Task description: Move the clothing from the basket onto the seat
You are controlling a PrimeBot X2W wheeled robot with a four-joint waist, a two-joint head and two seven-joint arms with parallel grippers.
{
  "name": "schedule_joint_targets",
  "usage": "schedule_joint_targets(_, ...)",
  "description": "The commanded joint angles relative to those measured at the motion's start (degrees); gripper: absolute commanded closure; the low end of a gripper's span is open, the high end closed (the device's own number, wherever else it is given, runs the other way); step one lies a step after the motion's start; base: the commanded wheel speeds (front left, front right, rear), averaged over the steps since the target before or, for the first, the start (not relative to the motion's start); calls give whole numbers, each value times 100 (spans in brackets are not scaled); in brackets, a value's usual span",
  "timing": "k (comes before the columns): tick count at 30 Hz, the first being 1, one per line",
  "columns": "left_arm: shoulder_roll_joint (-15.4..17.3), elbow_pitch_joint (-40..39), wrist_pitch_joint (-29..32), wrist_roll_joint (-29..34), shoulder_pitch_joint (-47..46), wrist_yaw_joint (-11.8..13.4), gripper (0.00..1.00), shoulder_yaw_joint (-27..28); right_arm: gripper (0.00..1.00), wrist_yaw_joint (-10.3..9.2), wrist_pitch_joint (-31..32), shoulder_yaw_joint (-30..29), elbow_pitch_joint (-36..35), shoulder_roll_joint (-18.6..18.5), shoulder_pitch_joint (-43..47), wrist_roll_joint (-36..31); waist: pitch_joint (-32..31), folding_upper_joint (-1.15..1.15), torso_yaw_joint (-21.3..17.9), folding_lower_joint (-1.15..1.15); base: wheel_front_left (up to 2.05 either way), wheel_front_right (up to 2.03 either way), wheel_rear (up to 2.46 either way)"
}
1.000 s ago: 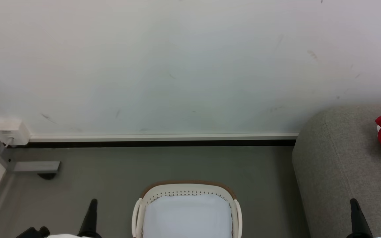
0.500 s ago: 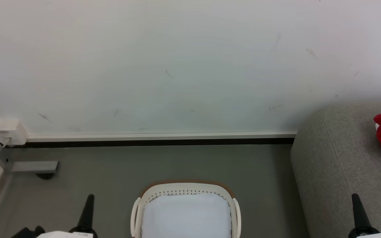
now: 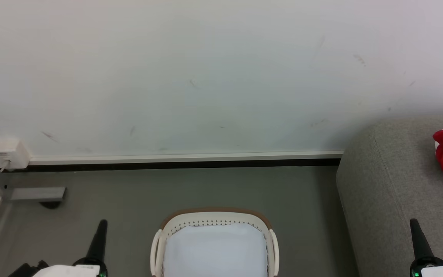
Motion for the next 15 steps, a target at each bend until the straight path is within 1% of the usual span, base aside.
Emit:
schedule_joint_targets(1, 21, -61, 48, -149, -101, -33, 100, 43, 100, -11, 33, -21, -51, -67, -113, 161, 4, 0, -5, 0, 0, 0, 0)
schedule_joint_targets(15, 11, -136, 227, -789, -147, -46, 100, 135, 100, -12, 197, -54, -91, -74, -196, 819, 36, 0, -44, 0, 0, 0, 0)
